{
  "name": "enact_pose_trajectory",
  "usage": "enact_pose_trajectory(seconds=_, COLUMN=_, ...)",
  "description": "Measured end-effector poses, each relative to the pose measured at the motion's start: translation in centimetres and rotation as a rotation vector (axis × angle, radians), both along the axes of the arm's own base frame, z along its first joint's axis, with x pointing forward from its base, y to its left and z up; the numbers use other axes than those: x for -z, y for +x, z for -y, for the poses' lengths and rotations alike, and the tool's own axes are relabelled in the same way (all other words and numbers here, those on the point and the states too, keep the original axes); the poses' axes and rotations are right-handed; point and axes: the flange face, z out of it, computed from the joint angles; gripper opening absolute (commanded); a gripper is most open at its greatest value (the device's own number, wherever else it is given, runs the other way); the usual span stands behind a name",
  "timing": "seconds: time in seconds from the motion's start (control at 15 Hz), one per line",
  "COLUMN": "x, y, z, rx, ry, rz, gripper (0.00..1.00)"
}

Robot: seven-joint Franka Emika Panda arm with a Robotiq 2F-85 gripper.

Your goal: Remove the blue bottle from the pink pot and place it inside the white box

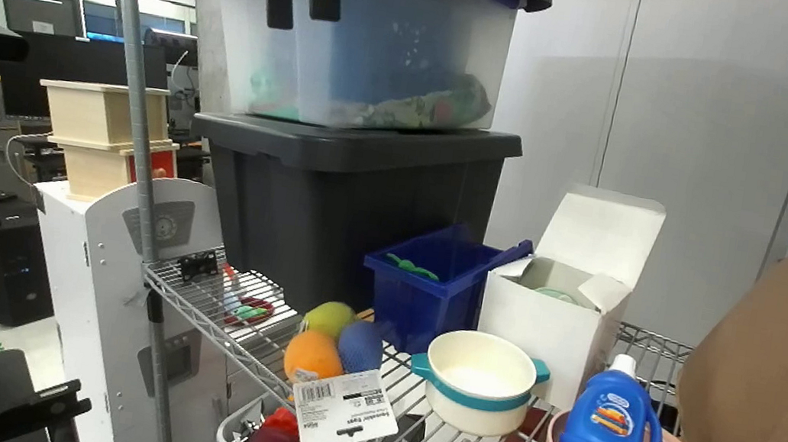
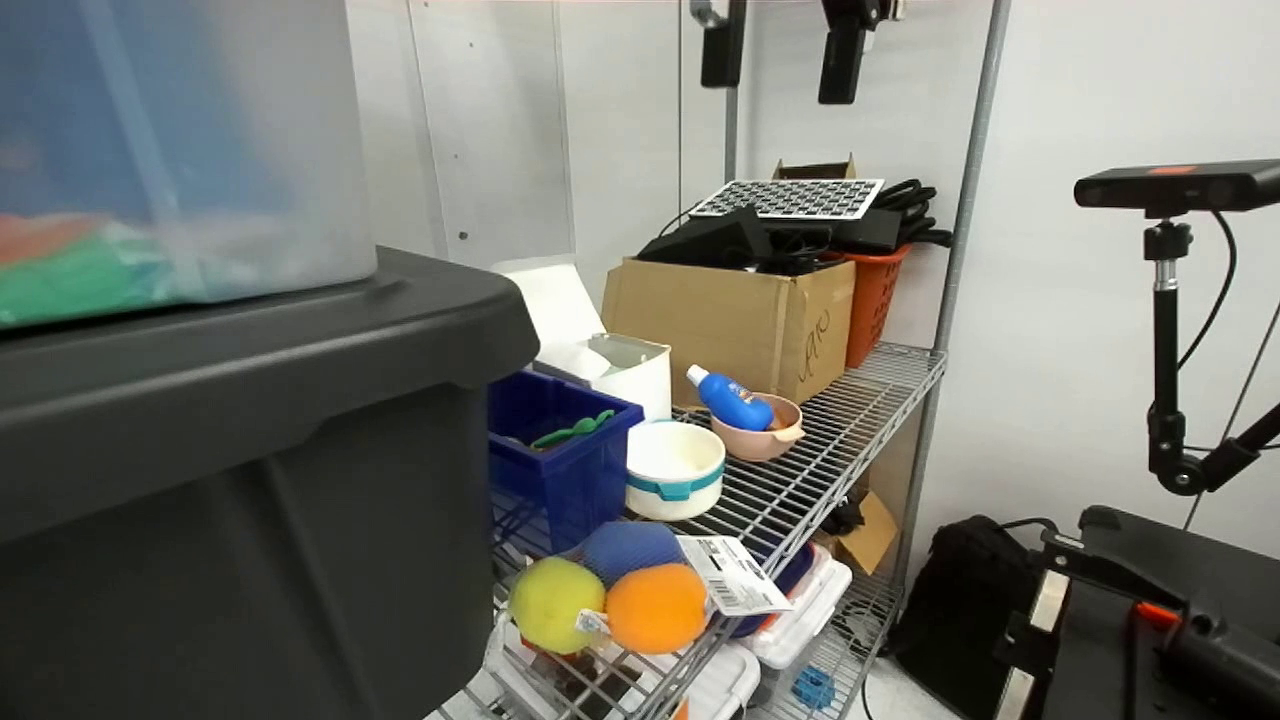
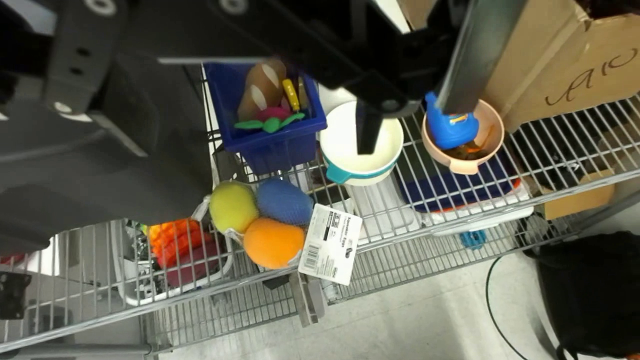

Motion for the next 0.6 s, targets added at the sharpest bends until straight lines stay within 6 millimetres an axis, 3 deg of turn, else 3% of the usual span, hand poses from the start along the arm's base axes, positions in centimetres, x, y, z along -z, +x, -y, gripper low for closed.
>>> enact_pose_trajectory(seconds=0.27, x=0.0, y=0.5, z=3.6, rx=0.019, ry=0.001, rz=-0.002, gripper=1.00)
enact_pose_trajectory(seconds=0.6, x=0.7, y=0.6, z=4.0, rx=0.016, ry=0.001, rz=-0.016, gripper=1.00)
